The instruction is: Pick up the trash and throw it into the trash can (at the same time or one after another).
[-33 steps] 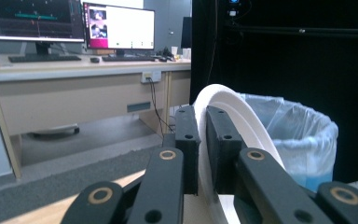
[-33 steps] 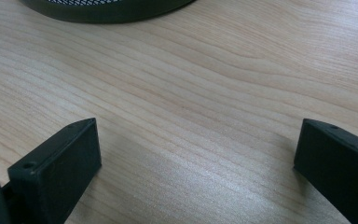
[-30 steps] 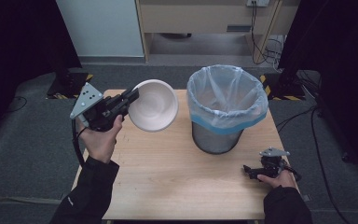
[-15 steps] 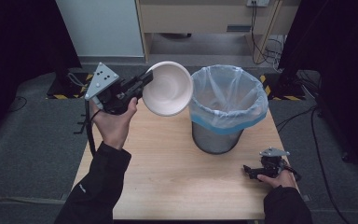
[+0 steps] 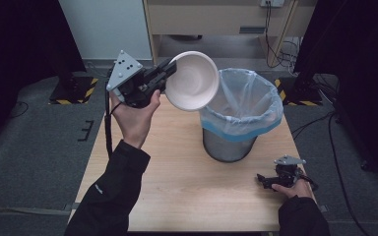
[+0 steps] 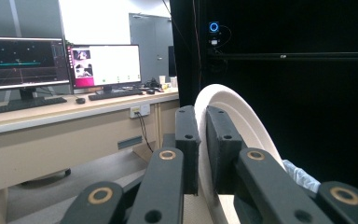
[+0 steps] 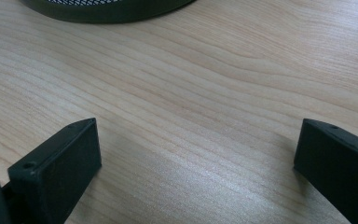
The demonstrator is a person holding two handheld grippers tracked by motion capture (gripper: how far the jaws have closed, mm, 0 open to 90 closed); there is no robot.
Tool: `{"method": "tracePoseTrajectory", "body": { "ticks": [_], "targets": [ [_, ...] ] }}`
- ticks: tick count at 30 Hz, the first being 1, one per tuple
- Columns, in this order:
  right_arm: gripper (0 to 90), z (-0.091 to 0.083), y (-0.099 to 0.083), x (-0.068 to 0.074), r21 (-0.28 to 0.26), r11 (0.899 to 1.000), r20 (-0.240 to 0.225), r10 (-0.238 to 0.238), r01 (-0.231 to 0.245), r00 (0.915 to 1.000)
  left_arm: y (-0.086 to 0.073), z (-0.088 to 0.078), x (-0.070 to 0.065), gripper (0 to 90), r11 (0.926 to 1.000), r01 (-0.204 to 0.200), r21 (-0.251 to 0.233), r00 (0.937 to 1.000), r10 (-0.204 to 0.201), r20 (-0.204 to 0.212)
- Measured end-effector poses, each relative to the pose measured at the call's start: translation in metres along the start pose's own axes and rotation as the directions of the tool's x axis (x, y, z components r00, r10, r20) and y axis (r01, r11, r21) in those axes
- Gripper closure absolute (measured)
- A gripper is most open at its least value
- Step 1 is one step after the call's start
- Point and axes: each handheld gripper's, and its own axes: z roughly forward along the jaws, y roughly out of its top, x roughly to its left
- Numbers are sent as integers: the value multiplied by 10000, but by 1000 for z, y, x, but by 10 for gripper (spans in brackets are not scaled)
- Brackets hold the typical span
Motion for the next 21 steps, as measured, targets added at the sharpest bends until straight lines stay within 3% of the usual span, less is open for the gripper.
{"method": "tracePoseTrajectory", "body": {
  "ticks": [12,21],
  "targets": [
    [7,0,0,0,0,10000,0,-2,2,10000,0,38,-12,835,9999,122,-40,9995,-121,297],
    [7,0,0,0,0,10000,1,-2,2,10000,-6,68,-23,835,9999,-48,156,9996,43,274]
  ]
}}
